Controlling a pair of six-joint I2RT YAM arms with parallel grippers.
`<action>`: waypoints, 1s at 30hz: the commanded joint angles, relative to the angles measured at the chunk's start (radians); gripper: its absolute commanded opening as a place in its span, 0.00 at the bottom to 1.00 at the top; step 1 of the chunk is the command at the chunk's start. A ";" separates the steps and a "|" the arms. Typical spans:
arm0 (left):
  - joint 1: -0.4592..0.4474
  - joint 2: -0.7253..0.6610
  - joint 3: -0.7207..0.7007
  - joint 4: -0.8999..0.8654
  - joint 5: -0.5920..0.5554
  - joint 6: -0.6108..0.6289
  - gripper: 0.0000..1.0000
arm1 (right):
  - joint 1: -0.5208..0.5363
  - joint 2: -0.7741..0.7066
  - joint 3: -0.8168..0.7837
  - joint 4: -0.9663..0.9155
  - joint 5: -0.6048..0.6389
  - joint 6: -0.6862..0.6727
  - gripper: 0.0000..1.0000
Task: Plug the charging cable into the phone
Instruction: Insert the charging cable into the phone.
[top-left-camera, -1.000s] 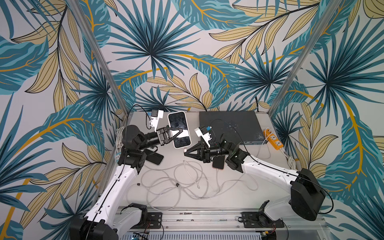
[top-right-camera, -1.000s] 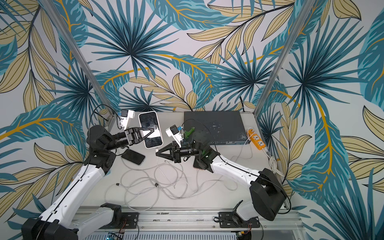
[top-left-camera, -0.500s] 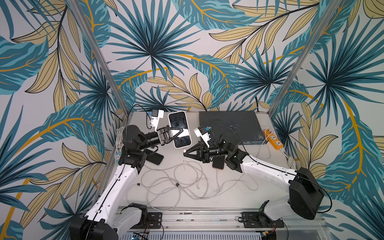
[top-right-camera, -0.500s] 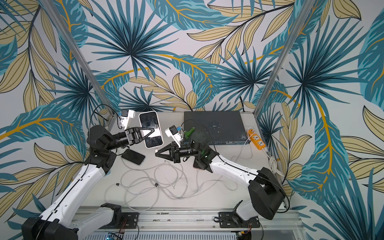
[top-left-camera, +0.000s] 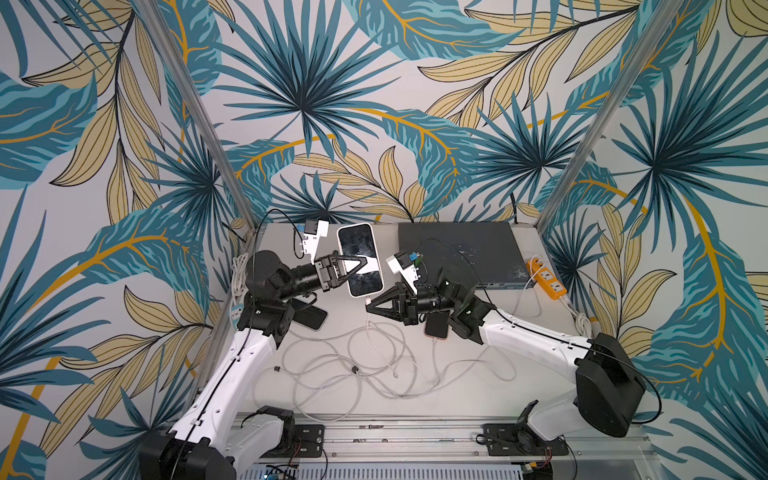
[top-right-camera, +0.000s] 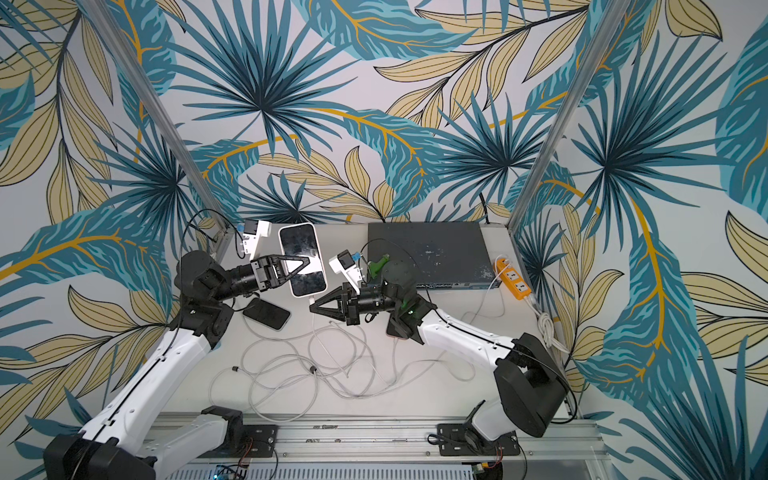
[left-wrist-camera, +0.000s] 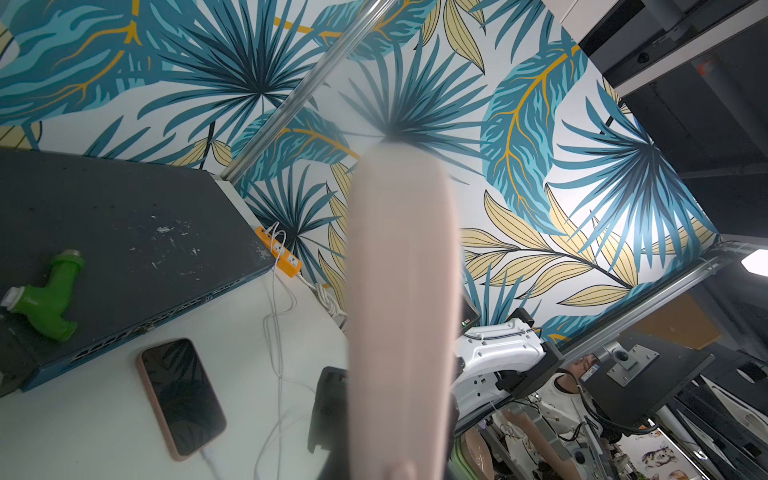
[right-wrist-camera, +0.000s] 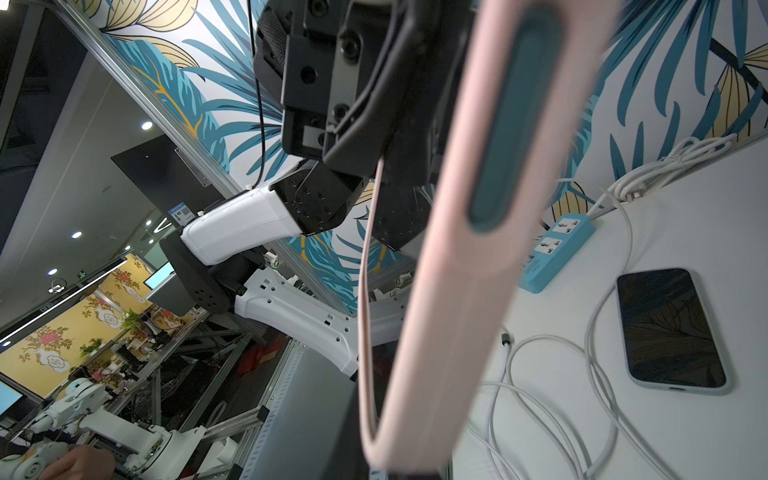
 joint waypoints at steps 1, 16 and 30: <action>-0.006 -0.006 -0.002 0.065 -0.007 0.014 0.00 | 0.005 -0.004 0.018 0.017 0.000 -0.006 0.00; -0.025 -0.030 -0.033 0.044 0.012 0.038 0.00 | 0.003 -0.015 0.007 0.016 0.021 -0.014 0.00; -0.029 -0.077 -0.047 -0.080 0.044 0.124 0.00 | -0.025 -0.045 0.004 0.022 0.012 0.005 0.00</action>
